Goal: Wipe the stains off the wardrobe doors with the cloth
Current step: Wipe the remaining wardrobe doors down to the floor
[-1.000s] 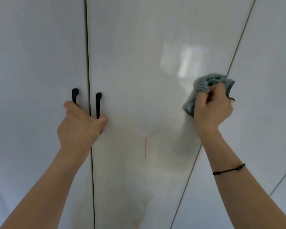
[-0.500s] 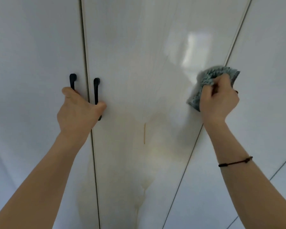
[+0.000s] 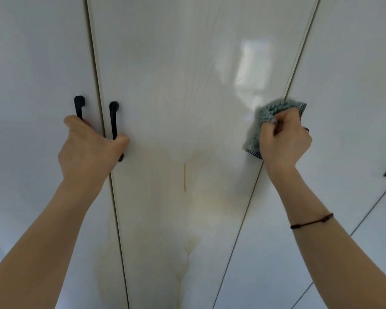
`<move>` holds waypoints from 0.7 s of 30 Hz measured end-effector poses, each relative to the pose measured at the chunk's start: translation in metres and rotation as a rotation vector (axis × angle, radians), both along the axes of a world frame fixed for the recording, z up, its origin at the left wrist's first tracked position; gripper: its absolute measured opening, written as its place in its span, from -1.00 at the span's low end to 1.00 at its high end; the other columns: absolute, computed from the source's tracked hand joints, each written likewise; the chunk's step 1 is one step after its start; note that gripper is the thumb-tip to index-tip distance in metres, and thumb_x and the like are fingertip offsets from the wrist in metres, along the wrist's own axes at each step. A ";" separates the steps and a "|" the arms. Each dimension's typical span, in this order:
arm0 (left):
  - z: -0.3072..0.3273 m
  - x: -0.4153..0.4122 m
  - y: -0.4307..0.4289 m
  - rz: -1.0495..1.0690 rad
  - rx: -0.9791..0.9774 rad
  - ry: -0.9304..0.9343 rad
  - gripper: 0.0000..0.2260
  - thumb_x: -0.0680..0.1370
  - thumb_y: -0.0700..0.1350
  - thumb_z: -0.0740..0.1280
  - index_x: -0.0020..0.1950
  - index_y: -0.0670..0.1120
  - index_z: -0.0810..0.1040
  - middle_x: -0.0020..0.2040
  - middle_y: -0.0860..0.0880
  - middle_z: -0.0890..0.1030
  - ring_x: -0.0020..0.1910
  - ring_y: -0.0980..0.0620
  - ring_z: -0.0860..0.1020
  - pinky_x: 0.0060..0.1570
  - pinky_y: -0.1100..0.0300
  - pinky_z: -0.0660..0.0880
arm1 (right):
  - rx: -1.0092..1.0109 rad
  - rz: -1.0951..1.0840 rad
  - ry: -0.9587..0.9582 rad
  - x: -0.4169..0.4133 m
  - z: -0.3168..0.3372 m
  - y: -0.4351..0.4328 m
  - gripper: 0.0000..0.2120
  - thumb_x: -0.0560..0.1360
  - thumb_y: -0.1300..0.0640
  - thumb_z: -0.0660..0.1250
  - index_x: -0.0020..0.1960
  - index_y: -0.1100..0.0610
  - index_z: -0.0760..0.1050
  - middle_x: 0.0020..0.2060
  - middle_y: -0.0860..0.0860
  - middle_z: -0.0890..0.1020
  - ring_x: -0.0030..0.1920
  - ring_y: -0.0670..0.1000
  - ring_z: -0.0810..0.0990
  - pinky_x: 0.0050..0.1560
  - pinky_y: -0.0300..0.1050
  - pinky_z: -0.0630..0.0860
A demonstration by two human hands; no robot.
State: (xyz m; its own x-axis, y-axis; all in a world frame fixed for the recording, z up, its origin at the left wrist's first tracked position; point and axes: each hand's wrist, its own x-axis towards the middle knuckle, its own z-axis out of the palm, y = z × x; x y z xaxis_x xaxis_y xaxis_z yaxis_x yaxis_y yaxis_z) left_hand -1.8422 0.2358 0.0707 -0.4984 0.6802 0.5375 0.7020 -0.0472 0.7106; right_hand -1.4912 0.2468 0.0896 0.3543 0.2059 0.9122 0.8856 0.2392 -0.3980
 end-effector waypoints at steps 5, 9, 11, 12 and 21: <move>0.000 0.001 0.001 0.007 0.021 0.005 -0.52 0.36 0.04 0.40 0.11 -0.11 0.25 -0.26 -0.06 0.49 -0.35 -0.09 0.51 -0.30 0.05 0.44 | -0.138 -0.014 -0.193 0.002 -0.113 0.004 -0.80 0.38 0.02 0.24 -0.31 0.12 0.48 -0.47 0.05 0.52 -0.48 0.10 0.51 -0.43 -0.18 0.36; -0.001 0.002 0.001 -0.006 0.019 0.003 -0.53 0.36 0.03 0.39 0.12 -0.12 0.26 -0.29 -0.06 0.49 -0.36 -0.11 0.52 -0.33 0.07 0.46 | -0.281 0.059 -0.364 0.016 -0.195 -0.019 -0.86 0.34 0.11 0.21 -0.36 0.11 0.47 -0.54 -0.02 0.47 -0.58 0.08 0.47 -0.50 -0.26 0.28; -0.003 0.000 0.000 -0.001 0.019 -0.008 -0.54 0.37 0.03 0.39 0.11 -0.11 0.26 -0.28 -0.07 0.50 -0.37 -0.10 0.52 -0.36 0.10 0.42 | -0.237 0.034 -0.387 0.019 -0.170 -0.016 -0.85 0.35 0.09 0.22 -0.34 0.10 0.48 -0.52 -0.02 0.49 -0.56 0.07 0.48 -0.47 -0.27 0.27; -0.003 0.000 0.001 0.001 0.021 -0.009 -0.54 0.36 0.04 0.39 0.10 -0.10 0.26 -0.27 -0.07 0.51 -0.37 -0.09 0.52 -0.37 0.11 0.40 | -0.216 -0.003 -0.348 0.018 -0.144 -0.012 -0.84 0.37 0.06 0.22 -0.31 0.11 0.48 -0.50 -0.01 0.52 -0.54 0.07 0.49 -0.45 -0.25 0.28; -0.003 0.002 0.002 0.016 0.015 -0.003 -0.54 0.36 0.03 0.40 0.09 -0.10 0.25 -0.26 -0.09 0.52 -0.38 -0.11 0.52 -0.34 0.08 0.44 | 0.065 0.012 0.044 -0.018 -0.030 0.012 -0.86 0.45 0.01 0.21 -0.22 0.07 0.38 -0.43 -0.01 0.50 -0.43 0.05 0.46 -0.36 -0.16 0.38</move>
